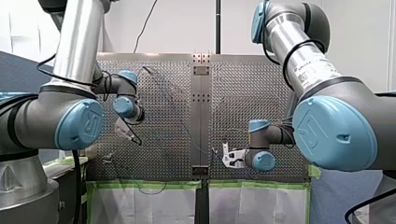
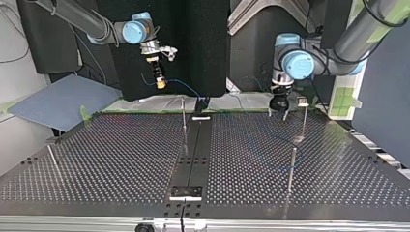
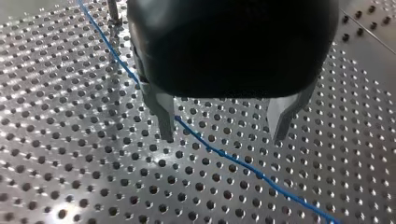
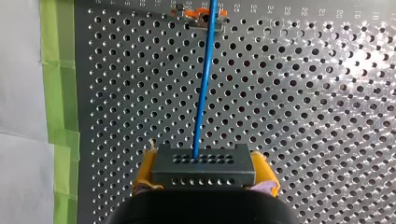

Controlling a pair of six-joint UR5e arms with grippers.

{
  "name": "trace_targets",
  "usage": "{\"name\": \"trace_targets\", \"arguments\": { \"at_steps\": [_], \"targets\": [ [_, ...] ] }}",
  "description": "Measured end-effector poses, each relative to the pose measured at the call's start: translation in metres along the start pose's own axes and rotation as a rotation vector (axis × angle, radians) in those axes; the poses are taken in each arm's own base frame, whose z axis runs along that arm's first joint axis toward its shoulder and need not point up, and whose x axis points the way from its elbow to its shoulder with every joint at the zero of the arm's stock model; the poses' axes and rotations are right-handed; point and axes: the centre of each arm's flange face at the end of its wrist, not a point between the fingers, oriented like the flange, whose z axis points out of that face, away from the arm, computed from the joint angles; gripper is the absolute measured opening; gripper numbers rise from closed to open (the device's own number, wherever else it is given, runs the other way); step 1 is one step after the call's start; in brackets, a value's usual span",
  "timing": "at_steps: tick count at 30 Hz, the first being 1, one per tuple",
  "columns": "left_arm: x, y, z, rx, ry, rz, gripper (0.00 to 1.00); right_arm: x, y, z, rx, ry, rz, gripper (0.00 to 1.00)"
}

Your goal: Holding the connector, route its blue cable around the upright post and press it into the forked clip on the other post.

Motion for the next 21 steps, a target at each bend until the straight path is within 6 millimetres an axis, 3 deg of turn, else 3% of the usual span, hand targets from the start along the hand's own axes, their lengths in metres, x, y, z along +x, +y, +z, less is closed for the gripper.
{"name": "trace_targets", "arguments": {
  "at_steps": [4,9,21],
  "targets": [
    [-0.009,-0.003,-0.017,-0.045,-0.027,0.05,0.98,0.0,0.0,0.0,0.0,0.002,0.001,0.0],
    [-0.03,-0.019,-0.024,-0.069,-0.085,0.1,0.98,0.0,0.001,0.0,-0.001,0.003,0.001,0.0],
    [-0.09,-0.092,-0.033,-0.06,-0.248,0.201,0.98,0.0,0.0,0.0,0.0,0.003,0.002,0.0]
  ]
}}
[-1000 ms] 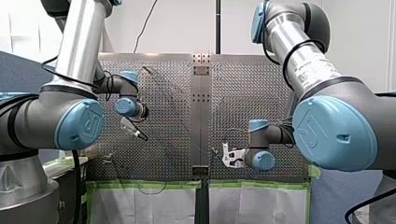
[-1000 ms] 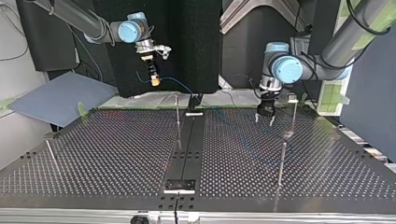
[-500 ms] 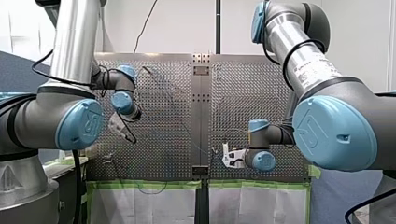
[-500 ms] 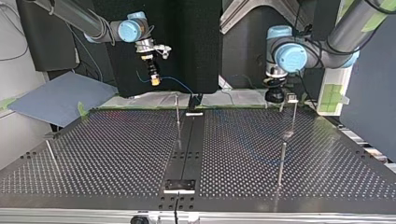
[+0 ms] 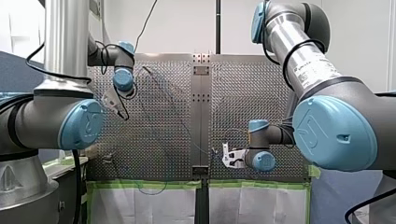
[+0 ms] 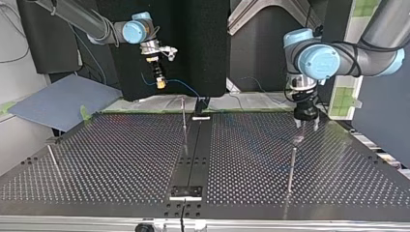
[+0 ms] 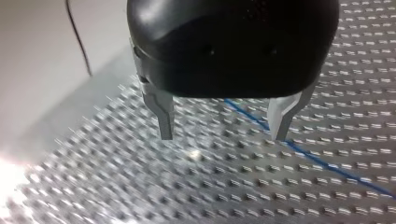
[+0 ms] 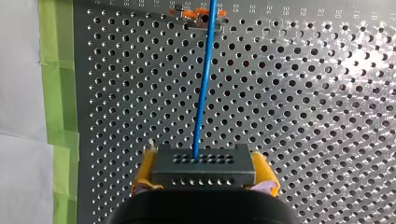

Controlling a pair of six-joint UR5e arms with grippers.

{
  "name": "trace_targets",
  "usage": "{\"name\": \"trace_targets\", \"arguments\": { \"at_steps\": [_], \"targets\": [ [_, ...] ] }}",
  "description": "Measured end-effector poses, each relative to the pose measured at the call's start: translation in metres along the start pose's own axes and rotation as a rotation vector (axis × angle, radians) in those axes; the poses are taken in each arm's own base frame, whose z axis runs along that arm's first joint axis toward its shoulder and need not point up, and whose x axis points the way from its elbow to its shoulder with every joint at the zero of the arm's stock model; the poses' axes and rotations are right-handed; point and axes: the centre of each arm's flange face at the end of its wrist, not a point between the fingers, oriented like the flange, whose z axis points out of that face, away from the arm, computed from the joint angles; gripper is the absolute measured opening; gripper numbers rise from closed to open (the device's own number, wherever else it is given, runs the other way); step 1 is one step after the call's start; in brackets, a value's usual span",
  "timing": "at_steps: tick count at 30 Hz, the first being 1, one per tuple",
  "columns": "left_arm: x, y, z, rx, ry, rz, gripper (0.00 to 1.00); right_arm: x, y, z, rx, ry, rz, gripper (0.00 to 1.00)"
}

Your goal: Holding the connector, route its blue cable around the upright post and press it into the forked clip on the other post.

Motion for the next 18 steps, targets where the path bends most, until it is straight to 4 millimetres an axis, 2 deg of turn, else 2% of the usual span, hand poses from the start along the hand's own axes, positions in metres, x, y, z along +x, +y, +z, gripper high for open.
{"name": "trace_targets", "arguments": {
  "at_steps": [9,18],
  "targets": [
    [-0.064,-0.047,-0.011,-0.009,-0.13,0.062,0.98,0.0,-0.002,0.0,0.018,0.003,0.009,0.0],
    [-0.122,-0.094,-0.034,0.033,-0.202,0.121,0.98,0.0,-0.002,0.0,0.023,0.003,0.013,0.0]
  ]
}}
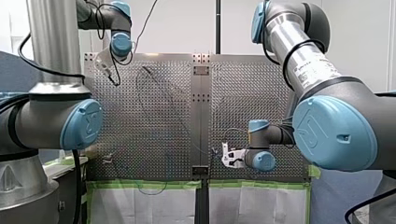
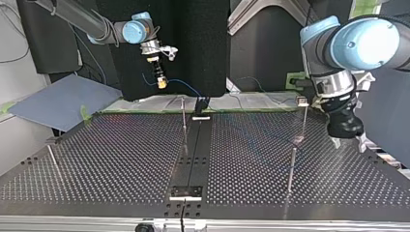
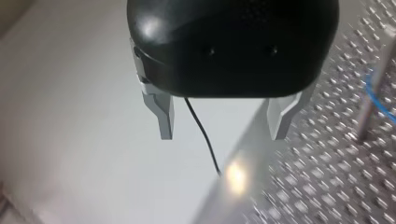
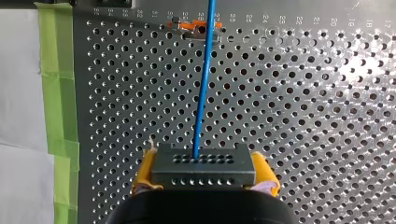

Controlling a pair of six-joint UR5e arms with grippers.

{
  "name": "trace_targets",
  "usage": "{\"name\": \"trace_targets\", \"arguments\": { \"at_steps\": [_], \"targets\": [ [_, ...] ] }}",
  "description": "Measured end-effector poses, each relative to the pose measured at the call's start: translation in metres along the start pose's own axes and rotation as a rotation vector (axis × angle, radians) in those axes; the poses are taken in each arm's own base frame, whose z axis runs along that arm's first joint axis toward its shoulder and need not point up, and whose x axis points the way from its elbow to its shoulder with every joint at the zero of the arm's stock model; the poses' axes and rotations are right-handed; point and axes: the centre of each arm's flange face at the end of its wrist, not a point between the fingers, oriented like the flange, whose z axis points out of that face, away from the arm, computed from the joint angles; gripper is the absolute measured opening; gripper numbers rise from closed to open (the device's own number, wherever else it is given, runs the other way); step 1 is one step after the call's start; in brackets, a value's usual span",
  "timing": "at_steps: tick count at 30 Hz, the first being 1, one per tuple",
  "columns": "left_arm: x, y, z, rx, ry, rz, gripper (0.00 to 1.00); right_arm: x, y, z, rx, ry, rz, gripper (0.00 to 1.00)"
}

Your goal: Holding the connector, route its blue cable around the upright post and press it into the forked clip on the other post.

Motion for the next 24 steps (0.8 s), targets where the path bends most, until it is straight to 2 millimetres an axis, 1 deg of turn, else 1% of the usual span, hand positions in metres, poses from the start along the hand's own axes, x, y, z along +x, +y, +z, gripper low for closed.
{"name": "trace_targets", "arguments": {
  "at_steps": [3,7,11,16,19,24],
  "targets": [
    [-0.02,-0.016,-0.007,0.039,-0.006,0.018,0.98,0.0,0.0,0.0,0.0,-0.002,0.0,0.0],
    [-0.046,-0.039,-0.021,0.104,-0.009,0.042,0.98,0.0,0.001,0.0,-0.001,-0.004,0.001,0.0],
    [-0.065,-0.059,-0.032,0.161,-0.002,0.073,0.98,-0.001,0.001,0.0,-0.001,-0.008,0.002,0.0],
    [-0.072,-0.076,-0.032,0.211,0.037,0.132,0.98,-0.001,0.0,0.0,-0.001,-0.009,0.002,0.0],
    [-0.072,-0.083,-0.03,0.223,0.058,0.163,0.98,-0.001,0.0,-0.001,0.0,-0.009,0.002,0.0],
    [-0.068,-0.088,-0.02,0.19,0.081,0.225,0.98,-0.001,0.0,-0.001,0.001,-0.011,0.002,0.0]
  ]
}}
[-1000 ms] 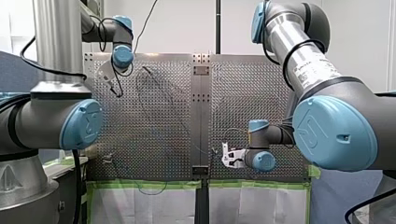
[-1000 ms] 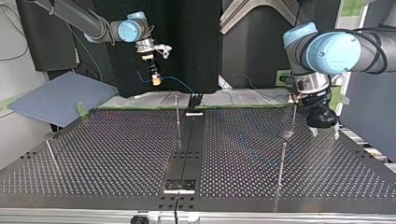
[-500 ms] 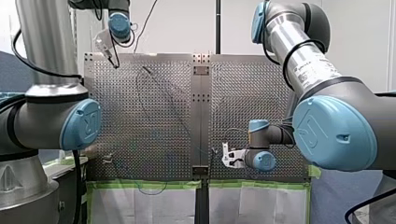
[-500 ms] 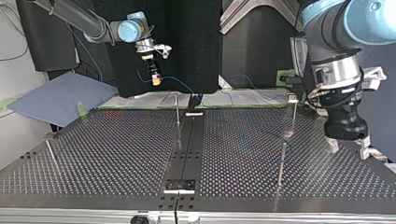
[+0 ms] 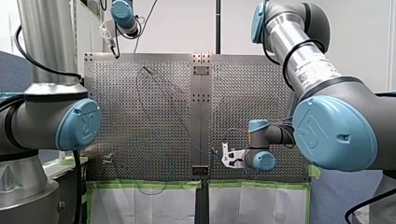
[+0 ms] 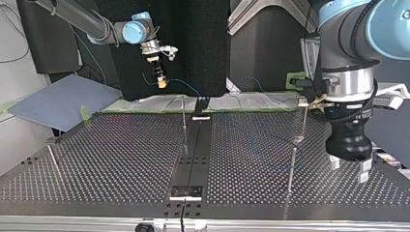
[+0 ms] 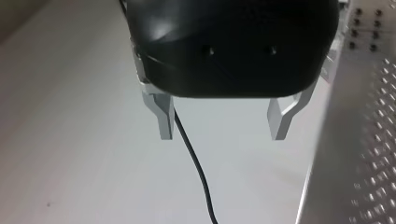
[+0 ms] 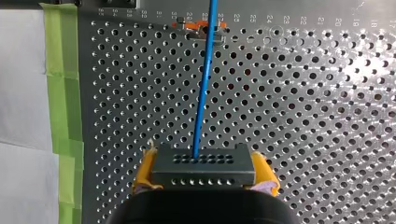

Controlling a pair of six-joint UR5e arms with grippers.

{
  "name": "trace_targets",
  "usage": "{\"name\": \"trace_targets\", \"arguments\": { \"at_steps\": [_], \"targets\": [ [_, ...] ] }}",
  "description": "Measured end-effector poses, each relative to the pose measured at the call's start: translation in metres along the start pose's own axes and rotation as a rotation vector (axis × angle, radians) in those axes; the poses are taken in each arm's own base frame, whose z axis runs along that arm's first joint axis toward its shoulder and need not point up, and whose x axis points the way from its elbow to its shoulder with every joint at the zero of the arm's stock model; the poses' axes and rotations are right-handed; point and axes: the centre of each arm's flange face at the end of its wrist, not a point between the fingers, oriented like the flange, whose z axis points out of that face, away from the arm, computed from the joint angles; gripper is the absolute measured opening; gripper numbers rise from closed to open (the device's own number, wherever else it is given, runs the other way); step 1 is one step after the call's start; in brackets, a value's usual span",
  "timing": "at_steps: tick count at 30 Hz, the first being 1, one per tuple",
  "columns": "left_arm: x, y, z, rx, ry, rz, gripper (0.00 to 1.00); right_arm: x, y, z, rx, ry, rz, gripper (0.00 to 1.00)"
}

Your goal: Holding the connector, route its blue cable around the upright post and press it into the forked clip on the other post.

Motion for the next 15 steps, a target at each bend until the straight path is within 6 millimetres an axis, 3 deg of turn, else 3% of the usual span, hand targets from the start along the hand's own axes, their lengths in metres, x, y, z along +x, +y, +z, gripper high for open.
{"name": "trace_targets", "arguments": {
  "at_steps": [6,15],
  "targets": [
    [0.018,0.007,0.013,-0.073,0.069,0.091,0.98,0.0,0.0,0.0,0.0,-0.002,0.0,0.0],
    [0.034,0.008,0.006,-0.065,0.182,0.208,0.98,0.0,0.0,0.0,0.0,-0.002,0.0,0.0]
  ]
}}
